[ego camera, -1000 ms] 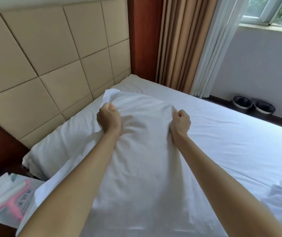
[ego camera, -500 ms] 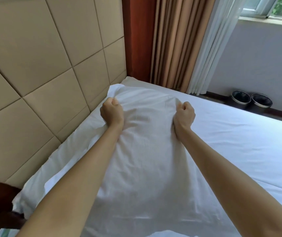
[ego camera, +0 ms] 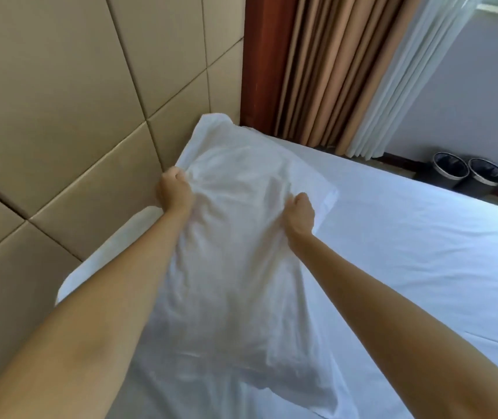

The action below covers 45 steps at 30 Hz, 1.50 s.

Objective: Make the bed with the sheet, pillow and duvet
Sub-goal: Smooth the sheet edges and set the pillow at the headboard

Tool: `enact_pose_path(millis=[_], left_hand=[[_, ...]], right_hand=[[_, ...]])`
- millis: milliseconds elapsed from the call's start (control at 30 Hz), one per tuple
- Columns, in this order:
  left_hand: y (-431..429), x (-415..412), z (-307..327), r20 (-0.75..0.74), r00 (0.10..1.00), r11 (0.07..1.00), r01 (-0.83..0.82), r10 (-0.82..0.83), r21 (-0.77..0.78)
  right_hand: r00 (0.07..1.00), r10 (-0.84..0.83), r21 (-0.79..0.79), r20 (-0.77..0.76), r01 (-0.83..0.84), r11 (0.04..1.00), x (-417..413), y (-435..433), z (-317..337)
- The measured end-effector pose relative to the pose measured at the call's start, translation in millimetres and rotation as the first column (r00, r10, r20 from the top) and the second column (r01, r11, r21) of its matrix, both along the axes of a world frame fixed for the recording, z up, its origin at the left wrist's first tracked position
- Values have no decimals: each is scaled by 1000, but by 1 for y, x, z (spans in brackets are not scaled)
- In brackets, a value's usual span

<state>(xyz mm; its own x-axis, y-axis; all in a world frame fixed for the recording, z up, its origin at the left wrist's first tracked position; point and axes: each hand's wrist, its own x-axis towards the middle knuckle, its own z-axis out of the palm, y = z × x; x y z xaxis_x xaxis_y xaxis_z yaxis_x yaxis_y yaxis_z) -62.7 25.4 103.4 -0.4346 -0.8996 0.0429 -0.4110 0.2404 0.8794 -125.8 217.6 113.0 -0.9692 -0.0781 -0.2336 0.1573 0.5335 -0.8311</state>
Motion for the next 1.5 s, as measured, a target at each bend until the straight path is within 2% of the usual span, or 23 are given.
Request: enact_pose_path(millis=[67, 133, 267, 333, 400, 500, 600, 700, 767, 833, 900, 1000, 1067, 1133, 1167, 1233, 1300, 1333, 1400, 1433, 1500], left_hand=[[-22, 5, -29, 105, 992, 991, 55, -68, 121], [-29, 16, -52, 236, 954, 970, 140, -186, 199], [-24, 48, -101, 441, 842, 938, 200, -312, 281], [-17, 64, -123, 477, 816, 930, 188, -326, 315], [-1, 79, -137, 428, 862, 941, 147, -273, 304], [33, 106, -144, 354, 930, 963, -6, -93, 268], [57, 131, -158, 398, 914, 930, -208, 74, 304], [74, 148, -170, 485, 872, 878, -287, 73, 383], [79, 154, -183, 539, 841, 789, -357, 38, 501], [84, 161, -193, 544, 839, 577, -452, 16, 681], [91, 167, -191, 516, 855, 354, -466, -55, 811], [100, 169, -197, 427, 899, 215, -400, -97, 891], [103, 167, -206, 353, 934, 160, -341, -55, 926], [104, 165, -210, 299, 954, 197, -299, 30, 934], [104, 164, -211, 295, 952, 263, -307, 86, 915], [100, 166, -209, 278, 932, 355, -348, 234, 868], [91, 170, -201, 265, 899, 400, -399, 349, 825], [88, 174, -199, 280, 889, 426, -425, 362, 799], [88, 185, -197, 358, 882, 462, -466, 305, 755], [91, 191, -198, 405, 876, 460, -482, 263, 746], [95, 198, -198, 482, 867, 452, -484, 128, 750]], right_hand=[[969, 124, 85, 211, -145, 986, 11, -18, -30], [914, 215, 84, 343, -257, 963, 26, -28, -56], [885, 244, 97, 396, -305, 947, 52, -26, -101], [896, 212, 140, 389, -285, 948, 60, -19, -122], [908, 173, 182, 381, -257, 949, 69, -11, -137], [913, 119, 223, 390, -219, 950, 88, 4, -155], [884, 32, 244, 466, -164, 956, 106, 17, -169], [828, -22, 213, 560, -119, 970, 123, 28, -179], [799, -16, 192, 601, -125, 973, 131, 36, -185], [765, -16, 179, 644, -130, 975, 139, 46, -192], [723, -35, 166, 690, -111, 980, 144, 56, -200], [642, -80, 127, 762, -27, 991, 149, 69, -211], [645, -74, 93, 761, 4, 996, 148, 71, -216], [702, -75, 95, 708, 11, 995, 142, 64, -216], [736, -83, 118, 672, 3, 993, 138, 59, -213], [787, -73, 131, 613, -10, 991, 134, 50, -207], [806, -47, 129, 589, -37, 991, 138, 47, -204], [790, -37, 129, 612, -54, 990, 145, 49, -205], [682, -52, 133, 730, -66, 989, 163, 53, -207], [620, -73, 150, 781, -73, 986, 169, 54, -207], [553, -91, 193, 828, -129, 973, 171, 57, -207]])
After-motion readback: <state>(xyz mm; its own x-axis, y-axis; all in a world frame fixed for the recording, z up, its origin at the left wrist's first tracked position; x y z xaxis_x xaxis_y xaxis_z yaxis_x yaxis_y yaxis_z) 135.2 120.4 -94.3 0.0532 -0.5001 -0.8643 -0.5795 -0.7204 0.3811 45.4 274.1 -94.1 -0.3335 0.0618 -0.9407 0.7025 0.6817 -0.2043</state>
